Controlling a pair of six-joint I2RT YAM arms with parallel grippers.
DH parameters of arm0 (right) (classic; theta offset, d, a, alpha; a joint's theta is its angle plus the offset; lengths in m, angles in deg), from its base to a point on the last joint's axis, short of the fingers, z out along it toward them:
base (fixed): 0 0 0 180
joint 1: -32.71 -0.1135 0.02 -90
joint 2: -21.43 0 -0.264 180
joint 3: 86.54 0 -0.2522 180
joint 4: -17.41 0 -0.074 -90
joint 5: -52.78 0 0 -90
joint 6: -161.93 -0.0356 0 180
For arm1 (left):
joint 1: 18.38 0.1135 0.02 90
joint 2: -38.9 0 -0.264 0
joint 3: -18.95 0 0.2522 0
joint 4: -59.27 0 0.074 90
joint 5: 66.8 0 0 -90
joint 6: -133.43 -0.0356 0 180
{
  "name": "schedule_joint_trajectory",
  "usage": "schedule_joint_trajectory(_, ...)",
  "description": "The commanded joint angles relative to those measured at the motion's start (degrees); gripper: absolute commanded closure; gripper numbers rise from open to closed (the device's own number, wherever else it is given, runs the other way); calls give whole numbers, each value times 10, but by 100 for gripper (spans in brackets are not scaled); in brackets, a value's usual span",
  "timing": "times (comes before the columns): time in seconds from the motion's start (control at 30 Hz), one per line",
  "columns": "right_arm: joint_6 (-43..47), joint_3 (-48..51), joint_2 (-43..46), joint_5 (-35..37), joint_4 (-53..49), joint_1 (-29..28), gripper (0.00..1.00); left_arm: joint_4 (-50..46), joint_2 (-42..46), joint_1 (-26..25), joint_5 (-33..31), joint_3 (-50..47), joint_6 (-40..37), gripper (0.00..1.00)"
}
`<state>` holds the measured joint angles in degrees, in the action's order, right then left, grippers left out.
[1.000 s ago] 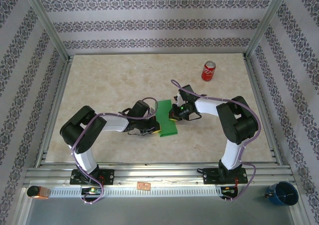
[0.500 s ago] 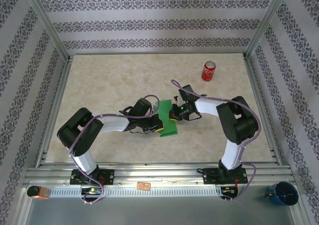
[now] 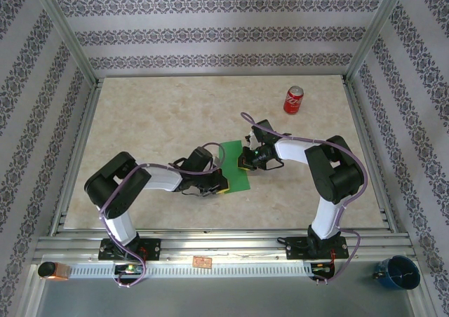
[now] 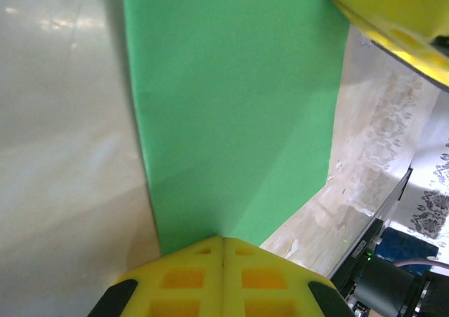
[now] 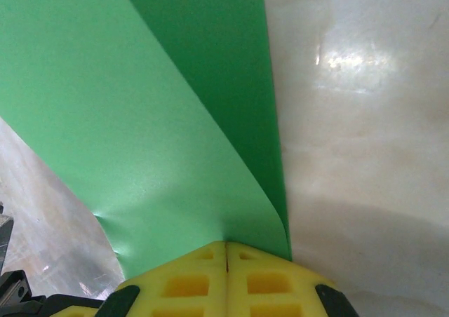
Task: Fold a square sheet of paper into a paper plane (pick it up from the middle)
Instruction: First fold the square sheet of paper in half at the center of the table.
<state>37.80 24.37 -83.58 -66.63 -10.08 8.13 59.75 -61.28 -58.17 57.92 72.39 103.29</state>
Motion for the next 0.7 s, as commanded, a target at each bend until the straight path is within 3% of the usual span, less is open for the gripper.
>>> schedule_joint_trajectory(0.0,4,30,-13,75,-66,11,100,-65,1,-12,-8,-32,-17,100)
schedule_joint_trajectory(0.23,9,35,-10,80,-71,14,100,-84,3,-29,-18,-40,-22,100)
schedule_joint_trajectory(0.37,10,37,-10,83,-71,16,100,-144,5,-31,-35,-29,-49,100)
schedule_joint_trajectory(0.67,11,36,-10,83,-73,17,100,-147,26,-40,-21,-43,-57,100)
